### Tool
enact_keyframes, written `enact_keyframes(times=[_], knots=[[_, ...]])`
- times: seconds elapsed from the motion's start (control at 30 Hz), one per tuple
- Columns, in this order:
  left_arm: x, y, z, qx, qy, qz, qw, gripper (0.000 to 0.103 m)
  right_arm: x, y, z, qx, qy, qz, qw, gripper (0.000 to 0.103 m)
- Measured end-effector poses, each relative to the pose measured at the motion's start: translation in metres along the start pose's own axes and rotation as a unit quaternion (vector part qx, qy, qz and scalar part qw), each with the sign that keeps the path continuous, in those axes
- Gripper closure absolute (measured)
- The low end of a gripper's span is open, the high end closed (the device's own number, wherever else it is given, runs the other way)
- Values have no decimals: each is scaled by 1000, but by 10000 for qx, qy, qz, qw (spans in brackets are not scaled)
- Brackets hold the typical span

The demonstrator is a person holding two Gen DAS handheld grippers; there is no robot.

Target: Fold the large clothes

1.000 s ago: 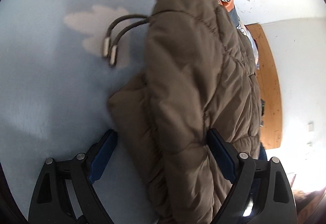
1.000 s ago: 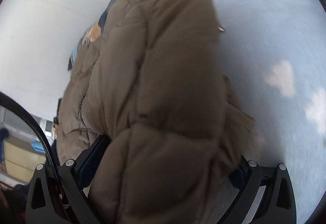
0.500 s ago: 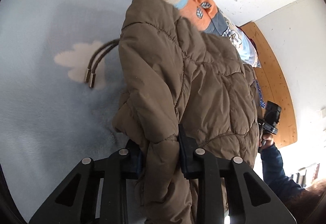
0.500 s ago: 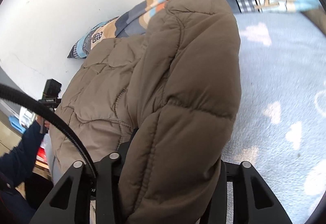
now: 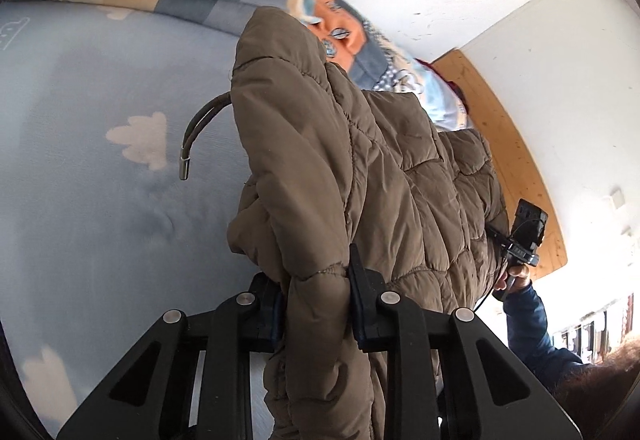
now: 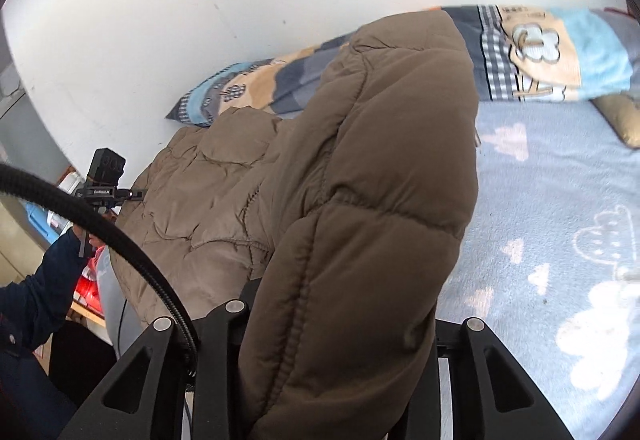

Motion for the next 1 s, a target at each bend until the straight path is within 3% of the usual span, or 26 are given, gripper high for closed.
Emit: enact_keyframes(times=[0.23,0.4,0.43,0.5,0.53,0.57,0.6,0.63,0.73,0.8,0.87,0.97,1.0], knots=[[10,-33,-3,-48,42,-157,9999,78,-42,-31,-37,-12,-22,-37,10000,66],[37,-78,-34,-451,310,-491,9973,77,-31,-83,-29,344,-112,-459,9983,66],[44,-86,-46,-597,426,-490,9961,75,-24,-94,-25,453,-155,-581,9972,66],[50,-94,-62,-975,282,-466,9937,69,-9,-115,-10,713,-296,-731,9943,65],[51,-95,-67,-1061,218,-498,9929,63,-5,-119,-3,928,-269,-741,9926,61],[50,-96,-72,-1107,322,-483,9922,50,-2,-123,5,1192,-213,-758,9898,51],[45,-98,-75,-1163,441,-420,9913,44,-1,-126,12,1381,-241,-783,9870,44],[38,-100,-78,-1283,521,-330,9898,40,-2,-128,17,1473,-351,-795,9853,34],[0,-110,-78,-1716,574,305,9830,40,-19,-132,27,1896,-570,-654,9780,26],[-33,-120,-70,-1837,821,840,9759,40,-39,-135,32,2065,-882,-525,9731,26],[-72,-129,-48,-1603,1513,1548,9631,40,-68,-140,35,2211,-1396,-272,9648,26],[-96,-145,13,-1040,2201,2122,9464,37,-119,-139,20,2059,-2577,417,9431,25],[-94,-152,31,-872,2298,2239,9431,35,-125,-137,9,1940,-2744,563,9401,25]])
Point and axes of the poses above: each gripper's, at about its wrist camera, not at the fingertips, and x roughly the way its jaws point, z to its right, y to its top, the point moved 7 cm from there along x, roughly the way its jaws point, and after that the axes turned 1 degree about x, right-handed, at the moved point
